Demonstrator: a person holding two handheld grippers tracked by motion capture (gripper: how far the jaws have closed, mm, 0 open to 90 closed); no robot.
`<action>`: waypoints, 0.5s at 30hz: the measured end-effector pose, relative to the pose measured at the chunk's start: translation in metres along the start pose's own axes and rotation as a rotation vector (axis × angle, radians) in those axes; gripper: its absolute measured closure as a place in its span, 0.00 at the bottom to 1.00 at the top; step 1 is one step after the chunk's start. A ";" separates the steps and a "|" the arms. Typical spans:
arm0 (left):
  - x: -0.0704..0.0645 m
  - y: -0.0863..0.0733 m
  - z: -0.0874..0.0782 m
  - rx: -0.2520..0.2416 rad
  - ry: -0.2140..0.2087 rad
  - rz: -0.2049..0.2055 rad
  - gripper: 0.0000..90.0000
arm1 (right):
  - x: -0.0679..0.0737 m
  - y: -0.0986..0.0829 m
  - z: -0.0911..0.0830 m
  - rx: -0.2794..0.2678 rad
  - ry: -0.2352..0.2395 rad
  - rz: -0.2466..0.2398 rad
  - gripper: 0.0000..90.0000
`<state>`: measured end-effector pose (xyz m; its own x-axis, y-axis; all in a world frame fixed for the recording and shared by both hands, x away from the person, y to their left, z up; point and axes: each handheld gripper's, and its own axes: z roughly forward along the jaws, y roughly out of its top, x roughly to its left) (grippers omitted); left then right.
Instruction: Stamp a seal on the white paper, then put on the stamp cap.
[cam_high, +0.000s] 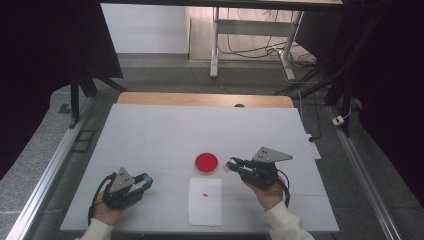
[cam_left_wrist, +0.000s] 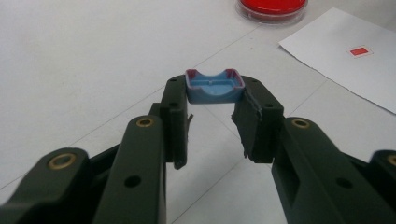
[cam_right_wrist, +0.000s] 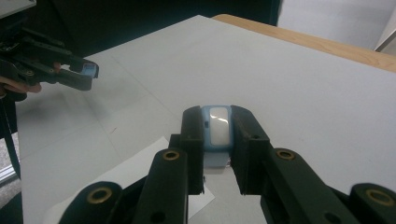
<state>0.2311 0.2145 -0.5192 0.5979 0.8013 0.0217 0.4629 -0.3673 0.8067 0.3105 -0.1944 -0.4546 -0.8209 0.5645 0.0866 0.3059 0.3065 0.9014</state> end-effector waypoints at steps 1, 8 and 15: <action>0.000 0.000 0.000 0.000 -0.001 0.001 0.72 | 0.000 0.000 0.000 0.000 0.000 -0.001 0.84; -0.001 0.001 0.002 0.002 -0.005 0.005 0.72 | 0.001 -0.001 0.002 0.004 0.003 -0.005 0.84; -0.002 0.002 0.004 0.004 -0.007 0.007 0.72 | 0.002 -0.001 0.002 0.006 0.004 -0.005 0.84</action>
<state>0.2335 0.2100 -0.5199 0.6057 0.7954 0.0231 0.4616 -0.3749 0.8040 0.3101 -0.1919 -0.4565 -0.8241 0.5601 0.0843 0.3052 0.3137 0.8991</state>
